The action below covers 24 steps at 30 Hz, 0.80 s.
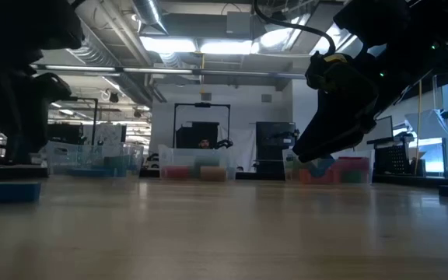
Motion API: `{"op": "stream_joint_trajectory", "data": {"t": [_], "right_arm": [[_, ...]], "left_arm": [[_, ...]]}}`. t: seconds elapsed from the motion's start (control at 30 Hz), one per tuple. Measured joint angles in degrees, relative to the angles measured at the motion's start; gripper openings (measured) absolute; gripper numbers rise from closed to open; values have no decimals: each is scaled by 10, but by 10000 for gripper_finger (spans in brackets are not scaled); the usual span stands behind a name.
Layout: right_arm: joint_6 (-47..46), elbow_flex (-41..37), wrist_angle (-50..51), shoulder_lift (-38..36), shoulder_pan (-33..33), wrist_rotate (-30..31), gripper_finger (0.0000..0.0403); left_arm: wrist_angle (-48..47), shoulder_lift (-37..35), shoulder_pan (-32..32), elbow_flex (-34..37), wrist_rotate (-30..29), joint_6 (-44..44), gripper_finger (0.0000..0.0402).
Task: Sort blocks by size
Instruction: Put the blue rectangular block into the left transparent bin
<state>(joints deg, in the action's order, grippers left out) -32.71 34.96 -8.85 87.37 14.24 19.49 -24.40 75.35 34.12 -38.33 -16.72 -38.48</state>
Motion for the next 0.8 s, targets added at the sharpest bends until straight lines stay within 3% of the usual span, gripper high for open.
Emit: {"op": "stream_joint_trajectory", "data": {"t": [0.17, 0.43, 0.67, 0.8], "right_arm": [[6, 0, 1, 0, 0, 0, 257], [16, 0, 1, 0, 0, 5, 257], [21, 0, -7, 0, 0, 5, 257], [17, 0, -6, 0, 0, 5, 257]], "left_arm": [[2, 0, -13, 1, 16, 1, 197], [16, 1, -42, 0, 48, 34, 256], [5, 1, 8, -31, 50, 41, 266], [-8, 12, 54, -67, 14, 33, 266]]}}
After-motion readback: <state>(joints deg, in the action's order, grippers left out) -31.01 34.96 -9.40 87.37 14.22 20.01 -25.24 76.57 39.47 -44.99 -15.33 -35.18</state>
